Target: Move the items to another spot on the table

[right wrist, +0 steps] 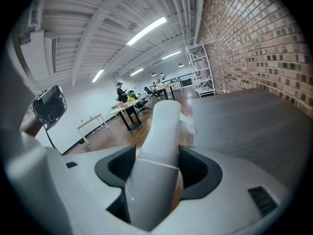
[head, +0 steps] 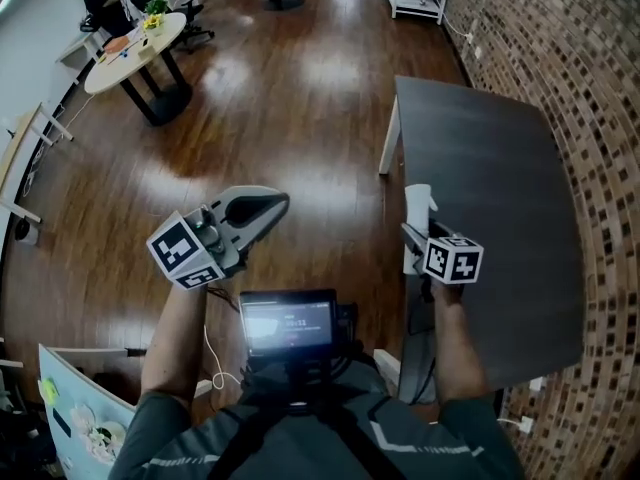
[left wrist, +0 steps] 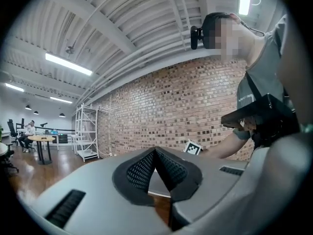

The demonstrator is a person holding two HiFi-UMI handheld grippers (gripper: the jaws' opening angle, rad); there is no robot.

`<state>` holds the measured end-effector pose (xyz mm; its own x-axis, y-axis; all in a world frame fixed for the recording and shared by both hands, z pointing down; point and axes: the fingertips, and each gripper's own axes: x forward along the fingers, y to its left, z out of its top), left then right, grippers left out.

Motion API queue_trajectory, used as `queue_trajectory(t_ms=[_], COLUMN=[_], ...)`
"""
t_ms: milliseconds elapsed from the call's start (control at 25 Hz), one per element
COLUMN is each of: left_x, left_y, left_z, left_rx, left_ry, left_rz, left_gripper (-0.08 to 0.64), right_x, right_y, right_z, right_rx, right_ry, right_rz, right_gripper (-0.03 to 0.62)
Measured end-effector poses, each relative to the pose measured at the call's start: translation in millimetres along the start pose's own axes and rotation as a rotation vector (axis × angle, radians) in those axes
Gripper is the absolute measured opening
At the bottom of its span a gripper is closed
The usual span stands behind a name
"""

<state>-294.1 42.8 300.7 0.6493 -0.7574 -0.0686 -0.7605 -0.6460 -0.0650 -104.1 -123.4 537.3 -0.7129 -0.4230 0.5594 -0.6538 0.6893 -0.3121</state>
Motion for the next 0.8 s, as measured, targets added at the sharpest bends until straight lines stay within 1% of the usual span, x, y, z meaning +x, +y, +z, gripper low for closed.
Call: queue_trajectory(t_ms=[280, 400, 520, 680, 800], left_x=[35, 51, 71, 94, 101], left_y=[20, 26, 36, 54, 78], left_z=[9, 11, 9, 9, 5], left_rx=[0.004, -0.005, -0.018, -0.013, -0.011], left_ry=[-0.037, -0.040, -0.050, -0.064, -0.074], left_rz=[-0.099, -0.156, -0.214, -0.304, -0.357], left_gripper=[-0.008, -0.008, -0.006, -0.006, -0.008], right_x=[-12, -12, -11, -3, 13], right_y=[-13, -11, -16, -22, -22], right_z=[9, 14, 22, 37, 48], right_rx=[0.034, 0.055, 0.070, 0.097, 0.116], right_ry=[-0.037, -0.044, -0.049, -0.068, -0.081], right_rz=[-0.078, -0.091, -0.122, -0.174, -0.210], right_gripper=[0.281, 0.282, 0.281, 0.281, 0.282])
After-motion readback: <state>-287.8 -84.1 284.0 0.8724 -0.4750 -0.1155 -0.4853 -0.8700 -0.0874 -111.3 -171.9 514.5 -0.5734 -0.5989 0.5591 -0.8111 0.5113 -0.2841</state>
